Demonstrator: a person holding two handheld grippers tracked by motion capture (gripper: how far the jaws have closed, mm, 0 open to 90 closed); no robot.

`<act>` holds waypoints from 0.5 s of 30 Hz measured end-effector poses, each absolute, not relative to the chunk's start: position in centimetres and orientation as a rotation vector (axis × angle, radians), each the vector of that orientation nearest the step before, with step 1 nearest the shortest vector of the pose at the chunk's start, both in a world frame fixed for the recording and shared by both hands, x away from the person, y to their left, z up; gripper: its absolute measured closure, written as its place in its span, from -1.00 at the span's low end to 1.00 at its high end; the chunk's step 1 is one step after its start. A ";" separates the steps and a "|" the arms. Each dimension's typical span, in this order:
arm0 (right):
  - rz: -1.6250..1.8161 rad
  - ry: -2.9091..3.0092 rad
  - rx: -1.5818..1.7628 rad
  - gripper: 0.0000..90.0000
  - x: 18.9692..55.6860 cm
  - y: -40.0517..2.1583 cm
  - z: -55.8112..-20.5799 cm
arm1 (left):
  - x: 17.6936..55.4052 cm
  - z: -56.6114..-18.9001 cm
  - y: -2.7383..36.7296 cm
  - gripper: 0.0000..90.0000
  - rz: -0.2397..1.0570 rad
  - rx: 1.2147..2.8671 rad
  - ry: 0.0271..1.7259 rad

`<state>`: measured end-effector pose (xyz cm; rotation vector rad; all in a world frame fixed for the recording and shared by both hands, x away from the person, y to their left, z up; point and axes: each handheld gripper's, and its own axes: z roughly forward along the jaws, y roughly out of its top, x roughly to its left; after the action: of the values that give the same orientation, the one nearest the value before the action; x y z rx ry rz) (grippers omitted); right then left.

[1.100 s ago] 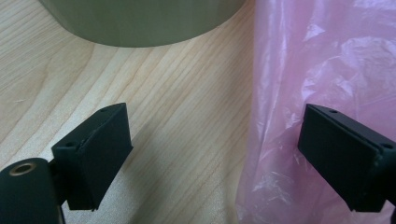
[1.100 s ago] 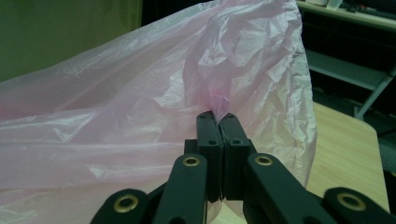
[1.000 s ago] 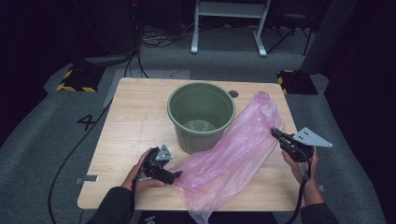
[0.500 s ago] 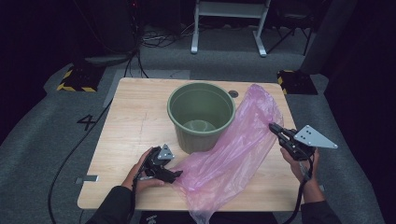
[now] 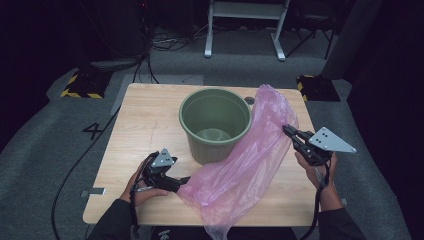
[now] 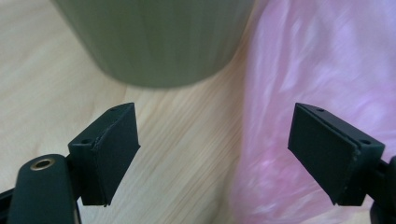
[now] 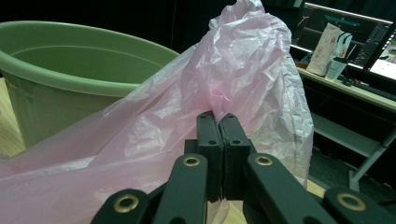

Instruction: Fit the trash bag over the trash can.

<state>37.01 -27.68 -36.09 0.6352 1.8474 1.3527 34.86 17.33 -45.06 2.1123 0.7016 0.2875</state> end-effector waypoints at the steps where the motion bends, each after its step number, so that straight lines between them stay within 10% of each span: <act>1: 1.347 1.844 0.629 1.00 37.1 -27.6 -35.9 | 34.4 -44.2 17.0 -0.65 0.275 2.084 0.676; 15: 1.379 1.832 0.547 1.00 36.4 -26.6 -34.4 | 32.2 -42.3 9.7 -0.66 0.231 2.152 0.512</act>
<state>36.43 -26.56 -34.39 0.5470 1.8321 1.3786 32.21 9.67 -42.32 2.1515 0.5118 0.2311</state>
